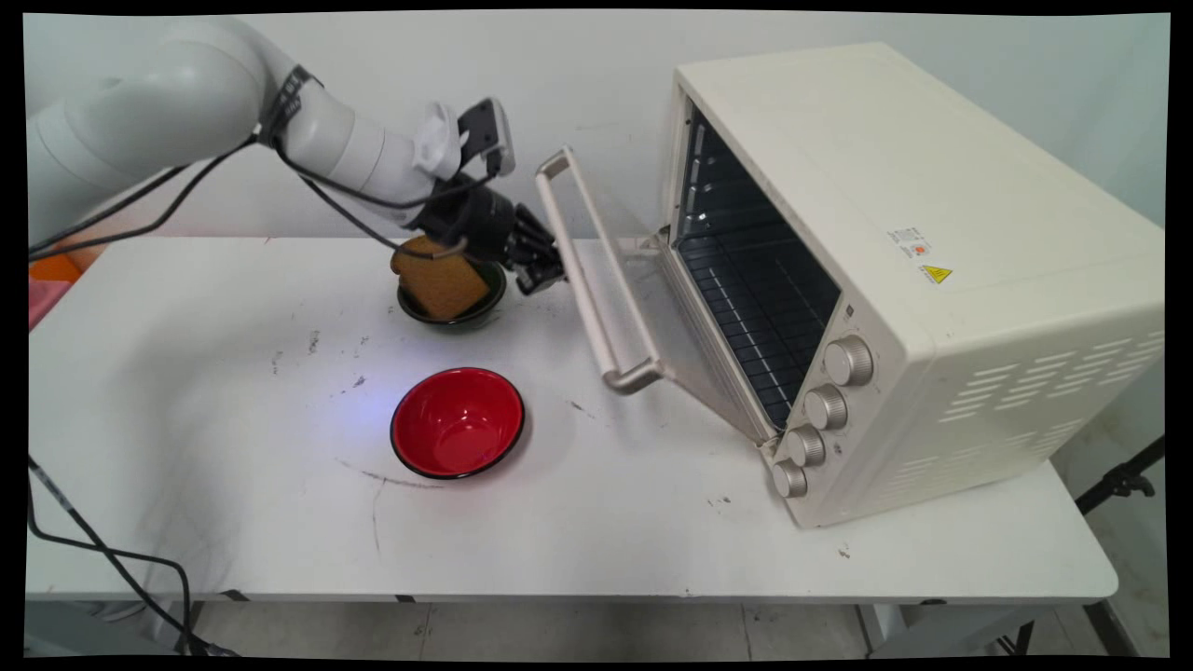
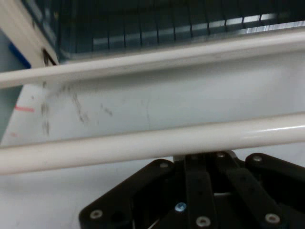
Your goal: Close the oven
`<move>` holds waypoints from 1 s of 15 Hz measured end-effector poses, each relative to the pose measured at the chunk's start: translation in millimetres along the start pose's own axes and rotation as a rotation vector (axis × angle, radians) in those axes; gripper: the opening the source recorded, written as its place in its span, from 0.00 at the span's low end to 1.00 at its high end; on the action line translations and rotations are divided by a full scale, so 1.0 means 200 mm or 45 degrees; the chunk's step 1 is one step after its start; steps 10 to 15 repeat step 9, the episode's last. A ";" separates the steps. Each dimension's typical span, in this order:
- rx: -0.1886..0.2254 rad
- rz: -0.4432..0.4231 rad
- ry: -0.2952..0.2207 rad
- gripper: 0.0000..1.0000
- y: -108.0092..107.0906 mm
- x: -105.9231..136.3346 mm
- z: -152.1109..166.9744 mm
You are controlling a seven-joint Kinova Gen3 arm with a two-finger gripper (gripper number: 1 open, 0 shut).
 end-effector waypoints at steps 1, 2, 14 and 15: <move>-0.001 0.001 0.020 0.00 0.01 0.03 -0.02; -0.001 0.003 0.041 0.00 0.01 0.07 -0.04; -0.015 0.044 0.088 1.00 0.04 0.29 -0.19; -0.015 0.044 0.088 1.00 0.04 0.29 -0.19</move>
